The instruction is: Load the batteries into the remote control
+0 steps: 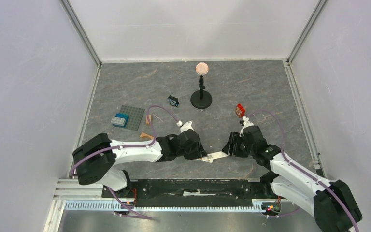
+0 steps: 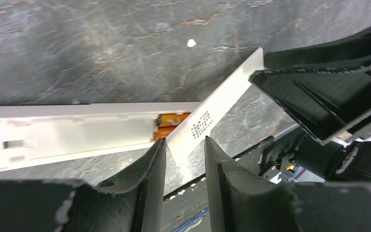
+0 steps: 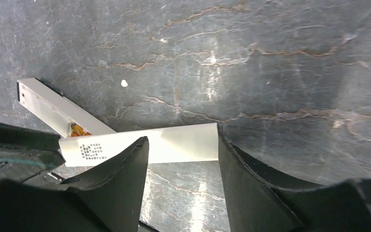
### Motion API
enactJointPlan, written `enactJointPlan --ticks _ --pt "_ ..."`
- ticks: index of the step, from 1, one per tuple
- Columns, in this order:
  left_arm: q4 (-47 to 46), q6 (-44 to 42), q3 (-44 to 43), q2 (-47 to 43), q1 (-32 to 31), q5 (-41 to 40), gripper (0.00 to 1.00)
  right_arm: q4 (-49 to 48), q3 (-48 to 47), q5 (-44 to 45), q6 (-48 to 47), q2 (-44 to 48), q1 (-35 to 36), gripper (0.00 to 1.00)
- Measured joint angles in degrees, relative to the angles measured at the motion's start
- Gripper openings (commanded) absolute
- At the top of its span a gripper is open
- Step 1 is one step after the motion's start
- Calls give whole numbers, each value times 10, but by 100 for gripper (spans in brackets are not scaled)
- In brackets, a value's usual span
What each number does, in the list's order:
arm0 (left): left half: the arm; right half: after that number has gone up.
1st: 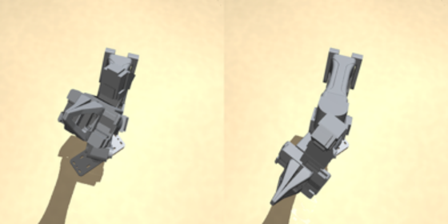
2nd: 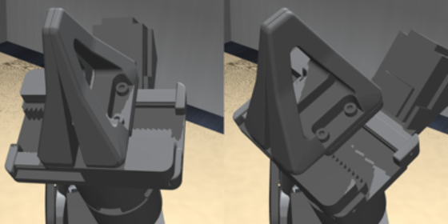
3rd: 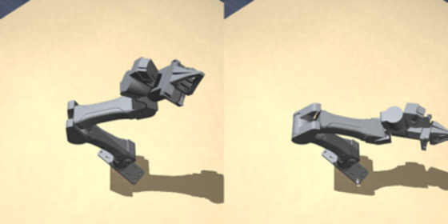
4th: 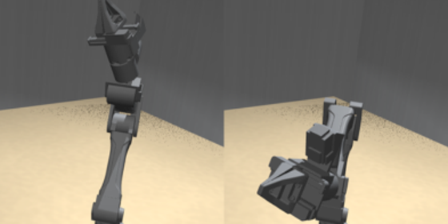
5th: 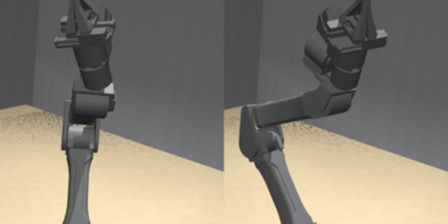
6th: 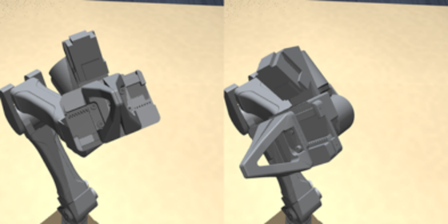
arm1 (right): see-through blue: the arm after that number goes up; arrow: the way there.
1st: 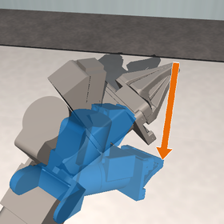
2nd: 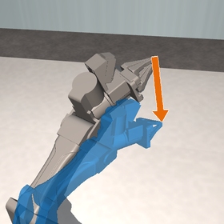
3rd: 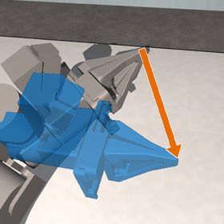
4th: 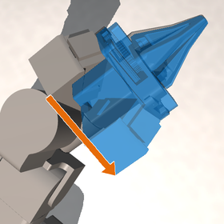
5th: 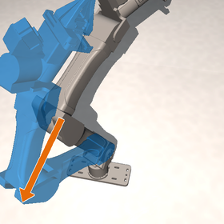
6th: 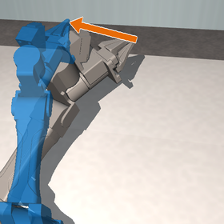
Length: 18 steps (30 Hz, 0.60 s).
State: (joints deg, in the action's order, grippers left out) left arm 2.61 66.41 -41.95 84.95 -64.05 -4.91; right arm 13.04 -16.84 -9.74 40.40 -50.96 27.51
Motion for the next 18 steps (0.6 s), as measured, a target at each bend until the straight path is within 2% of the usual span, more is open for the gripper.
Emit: enactJointPlan --ticks 7,18 --pt "16 14 32 -26 0 -15 39 -28 1 42 29 -15 73 55" --pt "15 27 55 -68 -1 -26 46 -47 1 67 39 -28 110 56"
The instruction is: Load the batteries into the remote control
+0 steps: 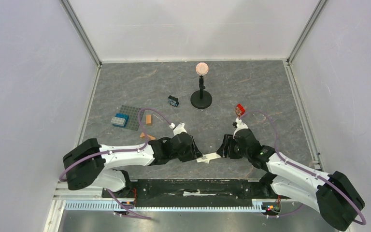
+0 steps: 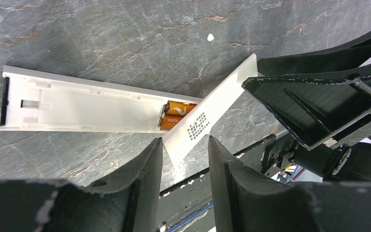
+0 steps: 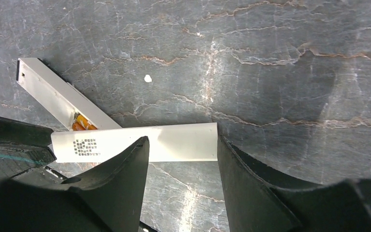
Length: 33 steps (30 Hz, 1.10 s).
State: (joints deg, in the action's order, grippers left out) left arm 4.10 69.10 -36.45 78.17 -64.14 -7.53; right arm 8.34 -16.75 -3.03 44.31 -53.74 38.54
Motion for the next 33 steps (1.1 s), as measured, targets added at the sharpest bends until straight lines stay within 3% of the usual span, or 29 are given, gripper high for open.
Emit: enactJointPlan --ticks 11,33 --pt "-24 2 25 -46 -3 -18 54 -11 0 3 0 -7 13 56" --pt "-35 29 65 -104 -12 -74 55 -28 0 -15 3 -23 19 55"
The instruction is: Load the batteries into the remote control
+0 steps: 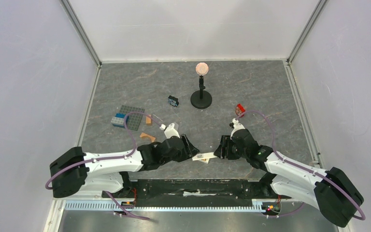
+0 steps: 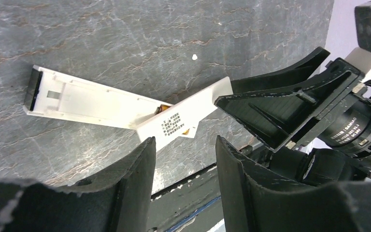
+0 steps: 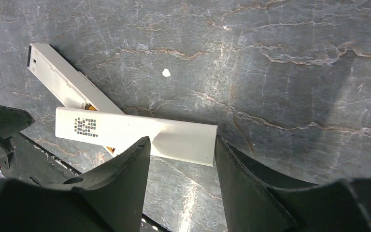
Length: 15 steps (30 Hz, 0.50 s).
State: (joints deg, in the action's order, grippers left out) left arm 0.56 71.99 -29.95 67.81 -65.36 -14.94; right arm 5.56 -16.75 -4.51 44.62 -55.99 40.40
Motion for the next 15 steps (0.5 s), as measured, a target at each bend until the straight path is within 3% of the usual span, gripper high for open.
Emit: enactJointPlan --ticks 15 --pt "-29 51 44 23 -2 11 54 -13 0 -2 0 -9 0 54"
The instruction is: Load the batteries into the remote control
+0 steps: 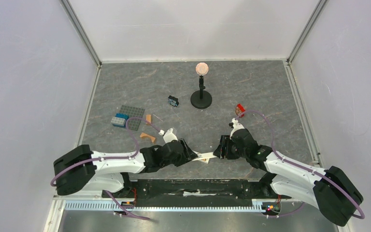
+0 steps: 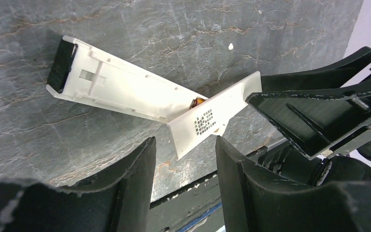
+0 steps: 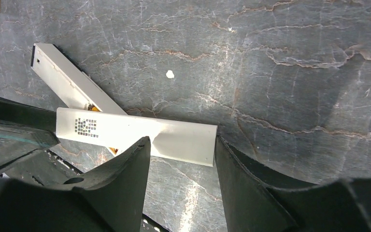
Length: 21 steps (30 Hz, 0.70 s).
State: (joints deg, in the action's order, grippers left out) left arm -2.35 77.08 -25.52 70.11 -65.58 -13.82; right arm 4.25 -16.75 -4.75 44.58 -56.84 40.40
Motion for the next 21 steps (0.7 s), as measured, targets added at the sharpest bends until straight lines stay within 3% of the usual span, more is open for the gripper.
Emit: enactJointPlan --ticks 7,14,18,21 --pt "-58 28 17 30 -1 5 44 -3 0 -1 0 -3 0 54" --pt "-87 33 18 40 -1 5 22 -4 0 -2 0 -3 0 54" --pt "-98 38 27 32 -2 5 2 -4 0 -2 0 -3 0 54" --pt "-114 49 33 9 -2 4 2 -4 0 -2 0 -3 0 56"
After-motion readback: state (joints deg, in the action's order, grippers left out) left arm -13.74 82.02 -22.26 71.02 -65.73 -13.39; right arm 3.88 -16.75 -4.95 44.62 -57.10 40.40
